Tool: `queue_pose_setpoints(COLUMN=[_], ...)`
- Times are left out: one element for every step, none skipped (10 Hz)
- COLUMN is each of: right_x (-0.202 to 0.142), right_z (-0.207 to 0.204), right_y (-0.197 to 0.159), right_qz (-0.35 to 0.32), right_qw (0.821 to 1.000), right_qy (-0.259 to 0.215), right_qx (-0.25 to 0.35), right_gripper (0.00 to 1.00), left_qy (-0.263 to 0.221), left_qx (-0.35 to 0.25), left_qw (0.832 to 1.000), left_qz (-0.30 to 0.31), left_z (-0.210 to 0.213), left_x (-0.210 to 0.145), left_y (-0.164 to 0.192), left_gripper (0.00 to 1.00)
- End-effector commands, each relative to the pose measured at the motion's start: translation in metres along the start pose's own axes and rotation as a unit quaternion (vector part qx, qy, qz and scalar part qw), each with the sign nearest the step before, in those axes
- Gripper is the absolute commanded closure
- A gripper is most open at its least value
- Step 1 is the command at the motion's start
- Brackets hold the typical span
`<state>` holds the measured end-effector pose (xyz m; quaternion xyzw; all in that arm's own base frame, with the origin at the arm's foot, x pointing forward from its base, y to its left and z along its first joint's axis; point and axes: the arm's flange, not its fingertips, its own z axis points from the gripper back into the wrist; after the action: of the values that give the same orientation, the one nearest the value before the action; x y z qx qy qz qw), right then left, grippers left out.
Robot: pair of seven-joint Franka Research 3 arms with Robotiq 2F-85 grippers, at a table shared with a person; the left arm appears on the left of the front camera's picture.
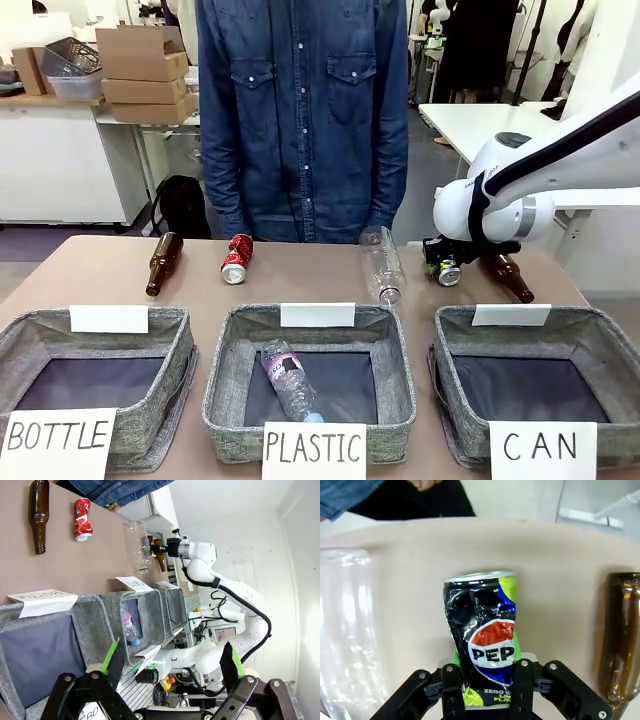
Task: Sort the can waste into the basket.
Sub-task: Pick up the can waste from the table and place it in the right Fabric basket.
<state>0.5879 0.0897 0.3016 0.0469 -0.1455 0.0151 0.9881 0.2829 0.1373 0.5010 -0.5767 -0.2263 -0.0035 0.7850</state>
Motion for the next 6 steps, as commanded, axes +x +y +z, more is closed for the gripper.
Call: queue_pose_setpoints(right_x=[0.003,0.003,0.005,0.004,-0.003,-0.018], right_z=[0.003,0.008,0.025,0.062,0.111,0.161], right_y=[0.0,-0.003,-0.007,-0.013,-0.024,-0.04], right_qz=[-0.023,-0.026,-0.031,-0.039,-0.043,-0.048], right_qw=[1.0,1.0,1.0,0.999,0.998,0.998], right_qy=[-0.002,-0.005,0.0,0.011,0.027,0.046], right_qx=[-0.006,-0.006,0.003,0.026,0.032,0.01], right_gripper=[1.0,1.0,1.0,1.0,1.0,1.0], left_qy=[0.001,0.001,0.001,0.001,0.001,0.001], left_qx=[-0.005,-0.005,-0.005,-0.005,-0.005,-0.005], left_qw=[1.0,1.0,1.0,1.0,1.0,1.0], left_qz=[-0.009,-0.009,-0.009,-0.009,-0.009,-0.009], left_z=[0.001,0.001,0.001,0.001,0.001,0.001], left_x=[0.0,0.0,0.0,0.0,0.0,0.0], left_y=[-0.001,-0.001,-0.001,-0.001,-0.001,-0.001], left_gripper=[0.0,0.0,0.0,0.0,0.0,0.0])
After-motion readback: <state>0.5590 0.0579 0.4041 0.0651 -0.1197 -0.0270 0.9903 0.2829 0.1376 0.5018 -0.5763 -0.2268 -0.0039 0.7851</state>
